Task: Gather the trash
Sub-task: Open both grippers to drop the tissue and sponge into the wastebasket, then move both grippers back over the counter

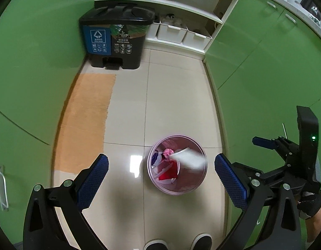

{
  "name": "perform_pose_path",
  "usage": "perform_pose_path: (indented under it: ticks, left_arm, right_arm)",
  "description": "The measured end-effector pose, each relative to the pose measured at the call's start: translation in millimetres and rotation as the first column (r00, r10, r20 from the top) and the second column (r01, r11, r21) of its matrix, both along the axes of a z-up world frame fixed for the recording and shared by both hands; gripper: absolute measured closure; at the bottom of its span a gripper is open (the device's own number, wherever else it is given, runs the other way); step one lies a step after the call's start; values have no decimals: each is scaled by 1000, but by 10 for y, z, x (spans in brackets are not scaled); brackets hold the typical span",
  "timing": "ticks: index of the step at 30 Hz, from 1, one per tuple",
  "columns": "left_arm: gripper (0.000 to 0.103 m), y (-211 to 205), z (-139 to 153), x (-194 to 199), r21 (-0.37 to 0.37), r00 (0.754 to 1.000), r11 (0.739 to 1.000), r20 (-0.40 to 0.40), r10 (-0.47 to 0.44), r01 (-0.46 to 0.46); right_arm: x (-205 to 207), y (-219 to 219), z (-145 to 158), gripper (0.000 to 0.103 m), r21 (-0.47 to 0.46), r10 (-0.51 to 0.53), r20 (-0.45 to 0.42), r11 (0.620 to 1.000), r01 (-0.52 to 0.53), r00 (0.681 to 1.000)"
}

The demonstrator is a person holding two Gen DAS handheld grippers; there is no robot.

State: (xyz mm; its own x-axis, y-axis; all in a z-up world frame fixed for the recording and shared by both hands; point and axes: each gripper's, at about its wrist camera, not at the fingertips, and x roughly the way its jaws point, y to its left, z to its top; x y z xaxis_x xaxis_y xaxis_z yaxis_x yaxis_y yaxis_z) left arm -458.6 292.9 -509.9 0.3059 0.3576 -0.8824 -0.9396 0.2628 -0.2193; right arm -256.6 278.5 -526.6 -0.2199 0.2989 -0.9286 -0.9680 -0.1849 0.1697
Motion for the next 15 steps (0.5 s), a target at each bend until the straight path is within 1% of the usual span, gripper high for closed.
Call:
perform_pose_path:
  ticks: [4,6,8,11,14,15]
  left_arm:
    - [6,-25,56,-18,-2,1000,1000,-4,-5,5]
    - [6,-49,113,4,-10,1000,1000,-2,-13,12]
    - [6,-89,209,30,-16,1000,1000,2,-21,21]
    - [6,-181,468,86,-29,999,999,1,-40,40]
    - [6,-311,878,178,-34,998,997,-3,-66,66]
    - [6,-370,1073,219,-34,997,996,-2,-78,77]
  right_arm:
    - [4,-14,64,4,-12,-10,12,1000,10,1000]
    - [26,-50,156,4,-13,-17,11,1000,17,1000]
    - [56,-97,316,4,-10,-28,9,1000,28,1000]
    - [133,-213,658,4,-17,-47,5,999,47,999]
    - [212,-369,1146,4,-17,-64,-2,998,64,998]
    - [259,-442,1380,4,-19,-77,-7,997,77,997]
